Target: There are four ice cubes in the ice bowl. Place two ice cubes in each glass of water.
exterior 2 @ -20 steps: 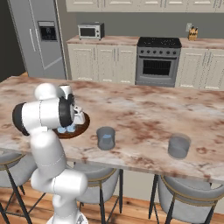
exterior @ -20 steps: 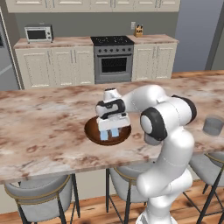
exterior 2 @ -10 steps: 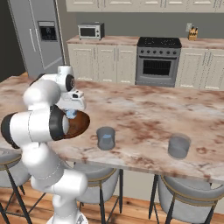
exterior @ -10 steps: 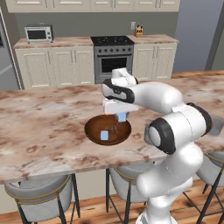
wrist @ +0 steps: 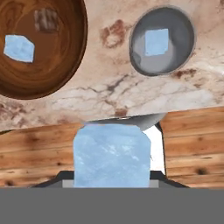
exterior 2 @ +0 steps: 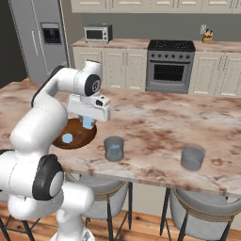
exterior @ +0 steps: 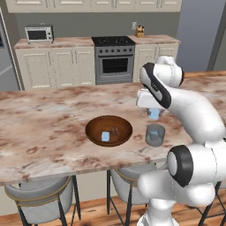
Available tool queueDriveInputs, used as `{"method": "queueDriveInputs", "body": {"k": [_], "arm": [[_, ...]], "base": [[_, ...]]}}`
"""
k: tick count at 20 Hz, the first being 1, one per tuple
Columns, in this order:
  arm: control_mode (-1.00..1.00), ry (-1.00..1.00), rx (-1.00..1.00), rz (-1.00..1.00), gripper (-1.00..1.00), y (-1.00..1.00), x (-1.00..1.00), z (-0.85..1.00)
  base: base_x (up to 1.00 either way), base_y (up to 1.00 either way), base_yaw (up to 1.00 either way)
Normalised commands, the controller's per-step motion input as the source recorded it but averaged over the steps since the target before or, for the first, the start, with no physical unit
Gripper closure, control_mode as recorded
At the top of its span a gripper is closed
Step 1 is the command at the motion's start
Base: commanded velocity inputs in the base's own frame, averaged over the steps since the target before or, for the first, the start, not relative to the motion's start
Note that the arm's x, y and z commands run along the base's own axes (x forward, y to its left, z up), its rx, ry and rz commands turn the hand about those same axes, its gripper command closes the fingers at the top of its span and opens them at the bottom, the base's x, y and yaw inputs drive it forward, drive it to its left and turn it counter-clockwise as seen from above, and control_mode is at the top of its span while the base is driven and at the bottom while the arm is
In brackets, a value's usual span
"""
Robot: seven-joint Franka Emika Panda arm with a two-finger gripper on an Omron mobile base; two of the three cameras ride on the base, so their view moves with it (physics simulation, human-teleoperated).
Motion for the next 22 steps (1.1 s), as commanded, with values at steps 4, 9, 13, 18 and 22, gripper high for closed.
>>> {"method": "queueDriveInputs", "body": {"k": [4, 9, 13, 18, 22], "arm": [[-1.00, 0.10, 0.01, -0.21, 1.00, -0.70, -0.52, -0.20], [-1.00, 0.01, -0.01, 0.02, 1.00, -0.18, 0.01, -0.21], [-1.00, 0.00, -0.06, 0.07, 1.00, -0.52, 0.13, -0.30], [-1.00, -0.04, -0.09, 0.03, 1.00, -0.22, 0.43, -0.21], [-1.00, -0.01, 0.00, -0.02, 1.00, 0.03, 0.75, 0.00]], "base": [[0.00, 0.00, 0.00], [0.00, 0.00, 0.00], [0.00, 0.00, 0.00], [0.00, 0.00, 0.00], [0.00, 0.00, 0.00]]}}
